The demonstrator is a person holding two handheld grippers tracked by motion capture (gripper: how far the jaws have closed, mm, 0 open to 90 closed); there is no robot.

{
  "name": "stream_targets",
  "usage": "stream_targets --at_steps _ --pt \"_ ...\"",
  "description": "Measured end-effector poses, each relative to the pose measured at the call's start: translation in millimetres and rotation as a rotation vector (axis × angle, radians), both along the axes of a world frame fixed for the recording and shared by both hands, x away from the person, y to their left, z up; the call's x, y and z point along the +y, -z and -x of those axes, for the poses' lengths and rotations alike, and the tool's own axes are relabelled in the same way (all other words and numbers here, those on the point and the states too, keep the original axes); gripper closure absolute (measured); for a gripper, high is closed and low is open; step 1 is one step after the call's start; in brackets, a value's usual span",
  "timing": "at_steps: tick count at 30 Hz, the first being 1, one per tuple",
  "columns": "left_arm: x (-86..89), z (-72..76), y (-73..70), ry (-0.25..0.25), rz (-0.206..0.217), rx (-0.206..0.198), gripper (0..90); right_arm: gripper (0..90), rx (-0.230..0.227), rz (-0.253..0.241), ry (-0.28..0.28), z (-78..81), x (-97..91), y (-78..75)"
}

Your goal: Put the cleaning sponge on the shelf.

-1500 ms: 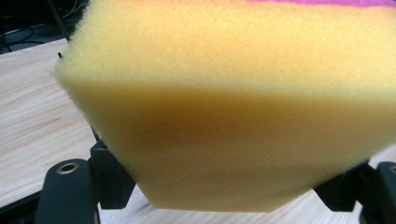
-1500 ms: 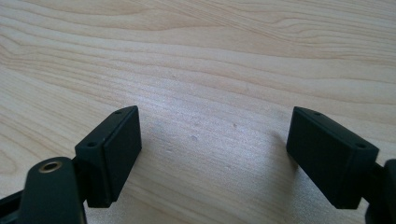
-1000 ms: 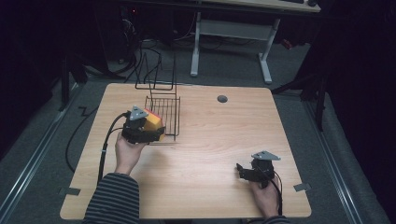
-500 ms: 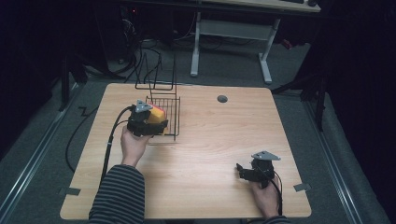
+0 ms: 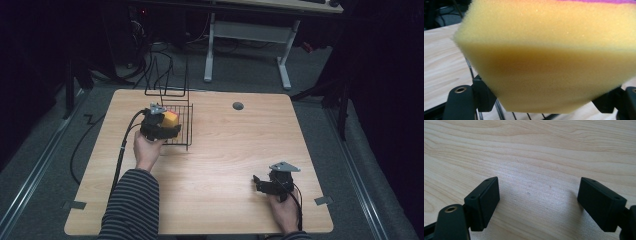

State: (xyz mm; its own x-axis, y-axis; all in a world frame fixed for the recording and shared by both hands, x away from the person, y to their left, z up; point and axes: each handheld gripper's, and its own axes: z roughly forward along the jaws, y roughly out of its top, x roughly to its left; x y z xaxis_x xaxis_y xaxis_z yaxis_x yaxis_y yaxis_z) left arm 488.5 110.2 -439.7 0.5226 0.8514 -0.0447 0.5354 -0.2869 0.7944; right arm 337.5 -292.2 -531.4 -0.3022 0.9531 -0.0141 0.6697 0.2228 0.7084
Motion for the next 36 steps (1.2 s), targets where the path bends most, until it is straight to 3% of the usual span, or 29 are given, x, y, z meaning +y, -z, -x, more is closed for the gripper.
stream_targets --at_steps 3,6,15,18,24,36 --pt "-3.6 -6.6 0.1 -0.005 -0.006 -0.004 23.6 18.1 0.000 0.000 0.000 0.0 0.0 0.0" --pt "-6.4 -12.9 4.2 -0.024 0.015 0.007 23.6 18.1 0.000 0.000 0.000 0.0 0.0 0.0" --pt "-24.3 -25.3 13.1 -0.038 -0.017 0.013 23.6 18.1 -0.001 0.000 -0.005 0.3 0.0 0.0" --pt "-24.5 -28.9 15.7 -0.059 0.003 0.018 23.5 18.1 -0.001 0.001 -0.007 0.4 -0.2 0.0" --pt "-22.9 -34.5 23.3 -0.083 -0.022 0.035 23.5 18.1 0.001 -0.002 -0.004 0.7 0.3 0.0" --pt "-25.3 -36.7 29.0 -0.086 -0.034 0.039 23.4 18.1 0.001 -0.002 -0.005 0.7 0.3 0.0"
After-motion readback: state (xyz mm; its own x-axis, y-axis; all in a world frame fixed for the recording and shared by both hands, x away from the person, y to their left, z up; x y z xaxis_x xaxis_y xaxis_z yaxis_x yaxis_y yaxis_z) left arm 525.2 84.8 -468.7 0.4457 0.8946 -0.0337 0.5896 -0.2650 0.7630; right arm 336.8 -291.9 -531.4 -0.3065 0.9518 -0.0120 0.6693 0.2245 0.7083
